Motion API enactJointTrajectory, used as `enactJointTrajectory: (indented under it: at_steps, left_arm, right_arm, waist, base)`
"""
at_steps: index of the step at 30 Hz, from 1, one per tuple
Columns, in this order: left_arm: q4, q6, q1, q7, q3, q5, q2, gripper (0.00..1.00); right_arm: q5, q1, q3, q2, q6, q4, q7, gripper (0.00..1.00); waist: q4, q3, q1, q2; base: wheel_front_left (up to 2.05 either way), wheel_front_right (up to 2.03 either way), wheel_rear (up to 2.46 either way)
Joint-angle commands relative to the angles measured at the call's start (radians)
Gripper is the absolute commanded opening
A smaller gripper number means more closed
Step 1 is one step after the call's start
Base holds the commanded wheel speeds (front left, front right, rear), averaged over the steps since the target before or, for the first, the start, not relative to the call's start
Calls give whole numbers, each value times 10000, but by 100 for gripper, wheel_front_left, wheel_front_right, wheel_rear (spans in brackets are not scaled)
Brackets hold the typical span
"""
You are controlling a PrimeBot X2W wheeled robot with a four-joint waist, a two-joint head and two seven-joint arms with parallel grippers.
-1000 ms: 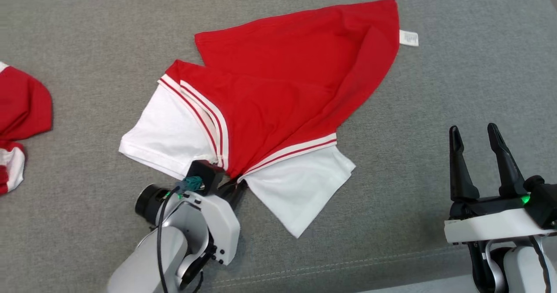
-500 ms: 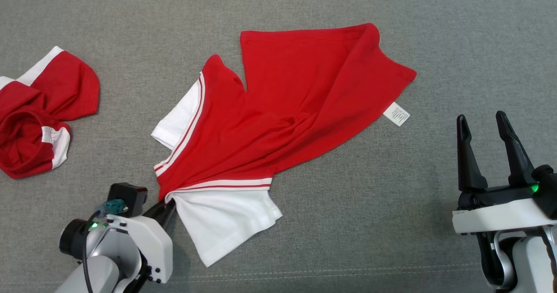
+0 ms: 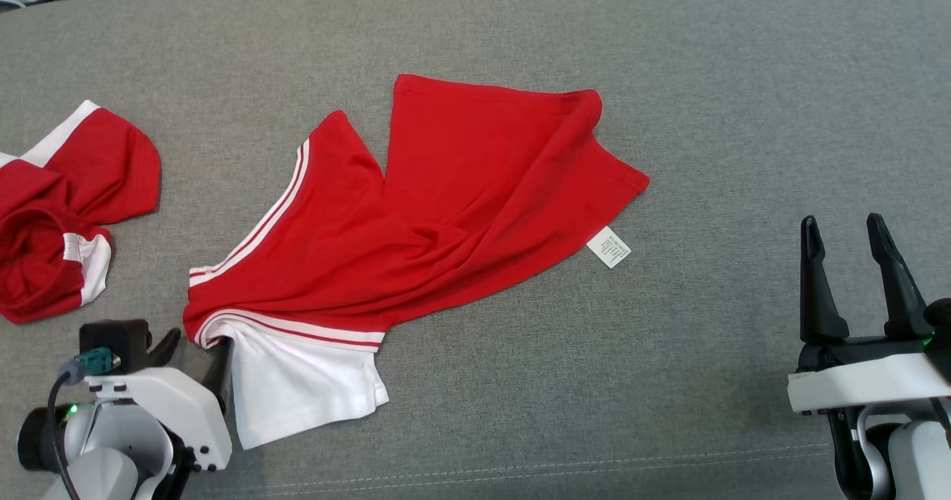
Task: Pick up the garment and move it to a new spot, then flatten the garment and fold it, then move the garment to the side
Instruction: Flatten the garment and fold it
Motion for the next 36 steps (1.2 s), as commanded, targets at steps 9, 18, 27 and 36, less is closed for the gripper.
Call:
enactJointTrajectory:
  at_steps: [9, 18, 27, 36]
  left_arm:
    - [-1525, 932, 546, -213, 941, -106, 609, 100]
    - [-3896, 2164, 1431, -1054, 2010, 146, 1034, 100]
    - [-5185, 2243, 1627, -2884, 2146, 691, 491, 100]
    - [-4628, 1957, 2049, -3487, 1720, 1276, 11, 100]
  right_arm:
    - [-157, 84, 256, -362, 42, -32, 265, 100]
    - [-247, -121, 392, -764, 42, 209, 495, 100]
    - [-217, -143, 574, -890, 42, 259, 543, 100]
    - [-236, 539, 689, -582, 42, 265, 535, 100]
  waist:
    - [27, -502, 0, 0]
    - [178, -1126, 0, 0]
    - [345, -1517, 0, 0]
    - [458, -1891, 0, 0]
  base:
    - [0, 0, 0]
    - [0, 0, 0]
    - [0, 0, 0]
    - [0, 0, 0]
